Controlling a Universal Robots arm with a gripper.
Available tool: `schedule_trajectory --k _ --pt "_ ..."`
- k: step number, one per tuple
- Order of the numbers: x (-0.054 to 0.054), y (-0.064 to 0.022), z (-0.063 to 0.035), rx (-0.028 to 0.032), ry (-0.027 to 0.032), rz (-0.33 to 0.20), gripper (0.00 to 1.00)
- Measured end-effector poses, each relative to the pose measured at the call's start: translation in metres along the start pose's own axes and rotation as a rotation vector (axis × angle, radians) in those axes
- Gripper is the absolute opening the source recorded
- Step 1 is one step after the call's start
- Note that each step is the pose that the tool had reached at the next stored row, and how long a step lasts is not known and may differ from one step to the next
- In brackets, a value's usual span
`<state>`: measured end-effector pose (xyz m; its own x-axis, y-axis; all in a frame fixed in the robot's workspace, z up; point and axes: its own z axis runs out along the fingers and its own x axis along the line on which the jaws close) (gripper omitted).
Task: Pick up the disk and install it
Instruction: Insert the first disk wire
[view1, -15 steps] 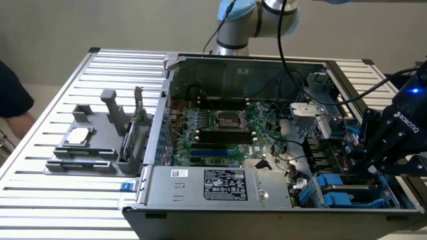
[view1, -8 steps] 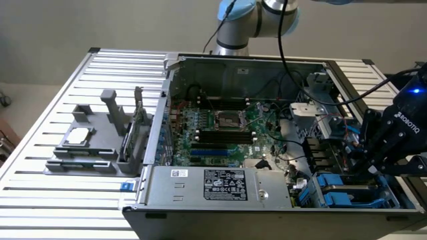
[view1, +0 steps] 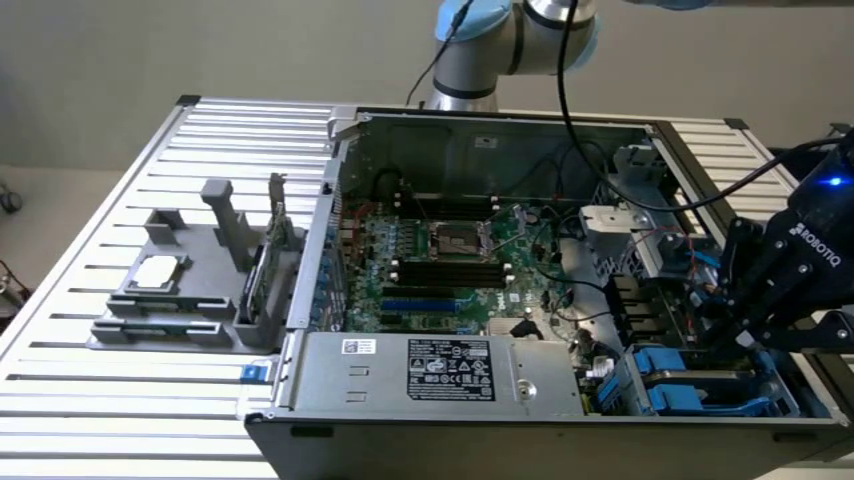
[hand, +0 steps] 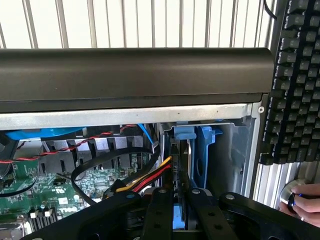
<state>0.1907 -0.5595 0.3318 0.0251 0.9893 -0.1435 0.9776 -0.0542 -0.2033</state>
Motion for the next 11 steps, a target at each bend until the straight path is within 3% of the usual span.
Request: schedule_trajectory --k 11 --pt "0.0001 0.0026 -0.0005 0.0114 -0.0002 0.000 0.16"
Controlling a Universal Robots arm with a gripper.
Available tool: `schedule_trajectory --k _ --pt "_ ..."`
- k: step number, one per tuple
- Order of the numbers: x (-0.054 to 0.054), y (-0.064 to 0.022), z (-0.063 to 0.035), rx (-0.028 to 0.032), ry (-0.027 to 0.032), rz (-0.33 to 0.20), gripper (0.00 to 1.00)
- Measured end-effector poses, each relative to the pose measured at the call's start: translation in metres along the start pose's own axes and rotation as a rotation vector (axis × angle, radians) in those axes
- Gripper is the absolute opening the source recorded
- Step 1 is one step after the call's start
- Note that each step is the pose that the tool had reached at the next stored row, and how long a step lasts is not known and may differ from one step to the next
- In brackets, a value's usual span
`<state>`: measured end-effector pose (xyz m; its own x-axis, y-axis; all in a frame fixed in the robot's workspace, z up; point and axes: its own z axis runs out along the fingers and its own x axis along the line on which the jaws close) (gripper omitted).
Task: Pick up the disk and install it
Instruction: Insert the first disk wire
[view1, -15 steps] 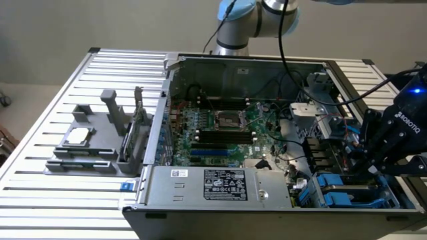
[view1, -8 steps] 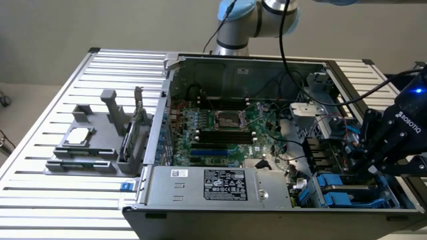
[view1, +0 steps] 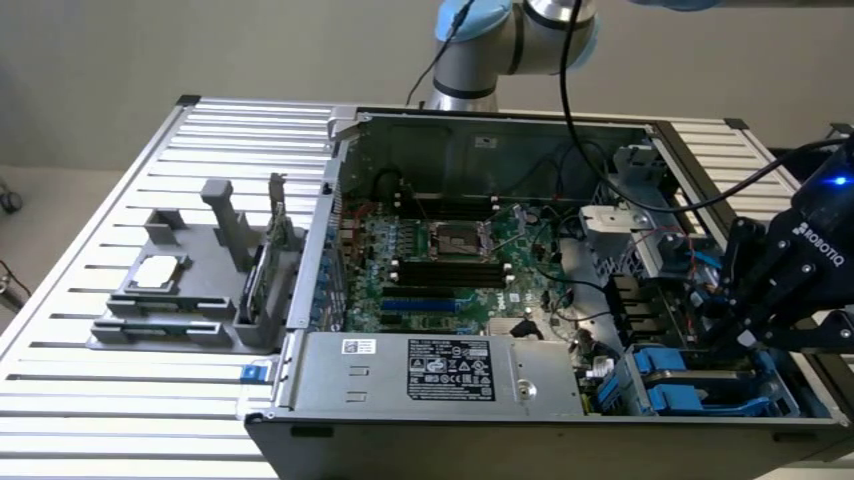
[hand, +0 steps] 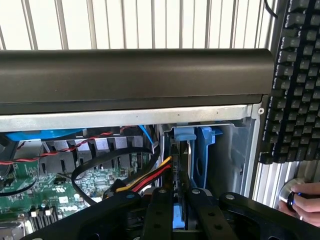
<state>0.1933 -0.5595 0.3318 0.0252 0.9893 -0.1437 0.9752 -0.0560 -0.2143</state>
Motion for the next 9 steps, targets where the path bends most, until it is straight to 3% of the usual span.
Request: schedule_trajectory --k 9 --pt "-0.0004 0.0003 -0.0007 0.0190 -0.0003 0.001 0.16"
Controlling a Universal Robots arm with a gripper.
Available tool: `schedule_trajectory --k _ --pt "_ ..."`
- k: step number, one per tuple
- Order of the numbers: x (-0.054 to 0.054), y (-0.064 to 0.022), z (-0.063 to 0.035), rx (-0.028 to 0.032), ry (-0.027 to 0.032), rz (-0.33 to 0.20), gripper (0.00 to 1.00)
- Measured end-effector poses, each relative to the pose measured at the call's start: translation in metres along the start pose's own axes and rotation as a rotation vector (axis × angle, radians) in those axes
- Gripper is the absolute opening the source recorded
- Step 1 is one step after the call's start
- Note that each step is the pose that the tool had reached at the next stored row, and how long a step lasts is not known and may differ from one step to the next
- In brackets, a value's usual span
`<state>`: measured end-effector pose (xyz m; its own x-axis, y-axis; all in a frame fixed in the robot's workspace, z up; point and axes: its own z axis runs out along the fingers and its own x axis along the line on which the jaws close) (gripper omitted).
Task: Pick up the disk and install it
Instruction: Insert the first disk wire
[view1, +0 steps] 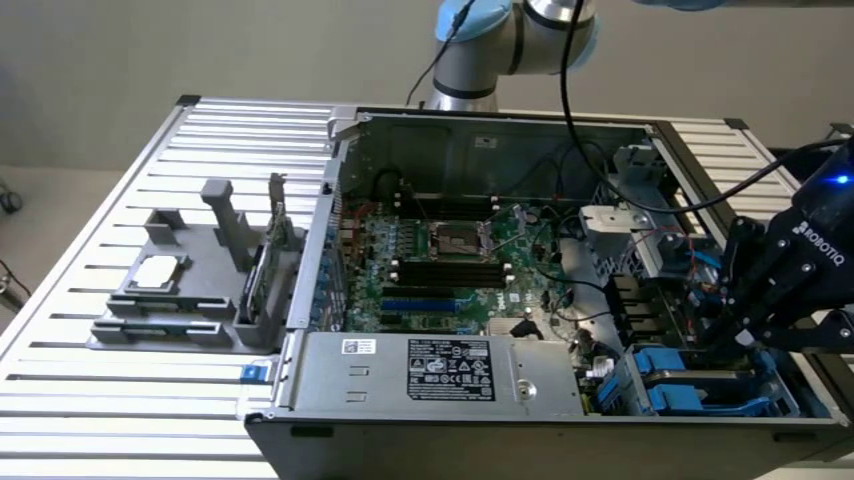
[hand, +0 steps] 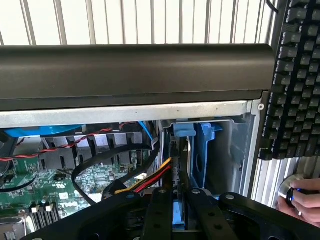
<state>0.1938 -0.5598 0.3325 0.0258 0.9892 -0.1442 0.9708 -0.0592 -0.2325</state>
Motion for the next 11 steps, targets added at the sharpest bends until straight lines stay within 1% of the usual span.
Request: schedule_trajectory --k 7,11 --pt "-0.0001 0.0039 -0.0011 0.0016 -0.0004 0.000 0.16" --pt "-0.0005 0.0046 -0.0011 0.0033 -0.0001 0.000 0.16"
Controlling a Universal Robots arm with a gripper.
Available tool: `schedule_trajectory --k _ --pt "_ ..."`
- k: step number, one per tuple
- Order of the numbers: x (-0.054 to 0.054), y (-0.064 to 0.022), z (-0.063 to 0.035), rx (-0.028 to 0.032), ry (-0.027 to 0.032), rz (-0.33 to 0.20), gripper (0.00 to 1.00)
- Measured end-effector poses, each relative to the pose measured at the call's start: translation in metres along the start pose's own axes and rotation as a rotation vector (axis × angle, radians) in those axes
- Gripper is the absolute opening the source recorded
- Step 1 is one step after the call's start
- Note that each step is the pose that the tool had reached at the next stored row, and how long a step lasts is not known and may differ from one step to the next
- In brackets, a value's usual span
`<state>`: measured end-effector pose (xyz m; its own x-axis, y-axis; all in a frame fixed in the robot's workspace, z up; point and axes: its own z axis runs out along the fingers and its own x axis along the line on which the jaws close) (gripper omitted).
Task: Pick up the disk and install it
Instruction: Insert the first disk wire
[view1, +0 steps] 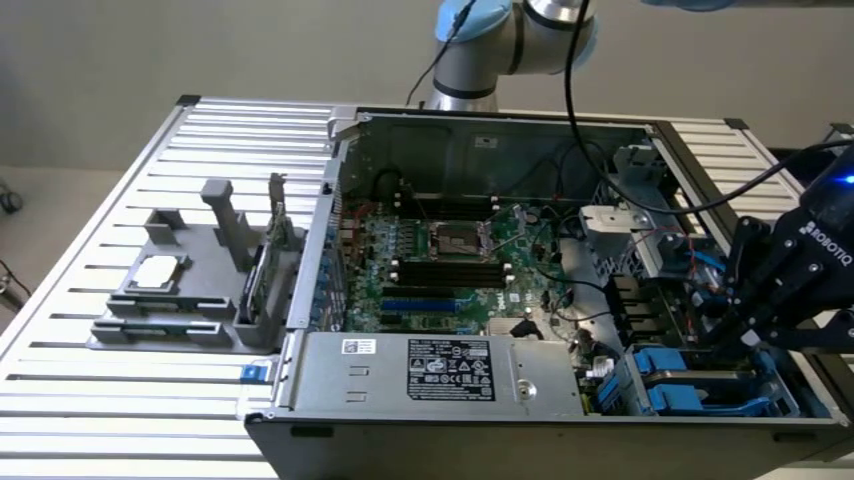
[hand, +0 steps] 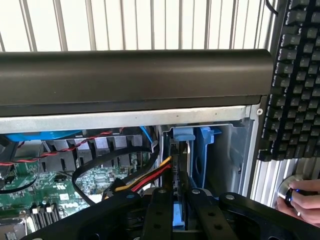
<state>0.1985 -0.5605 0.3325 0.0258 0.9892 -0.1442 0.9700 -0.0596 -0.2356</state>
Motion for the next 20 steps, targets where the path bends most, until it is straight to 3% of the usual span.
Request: schedule_trajectory --k 3,11,20 --pt "-0.0009 0.0002 0.0001 0.0035 -0.0001 0.000 0.16" --pt "-0.0013 -0.0001 -0.0008 0.0205 -0.0004 0.000 0.16" --pt "-0.0013 0.0010 -0.0012 0.0229 0.0028 -0.001 0.16"
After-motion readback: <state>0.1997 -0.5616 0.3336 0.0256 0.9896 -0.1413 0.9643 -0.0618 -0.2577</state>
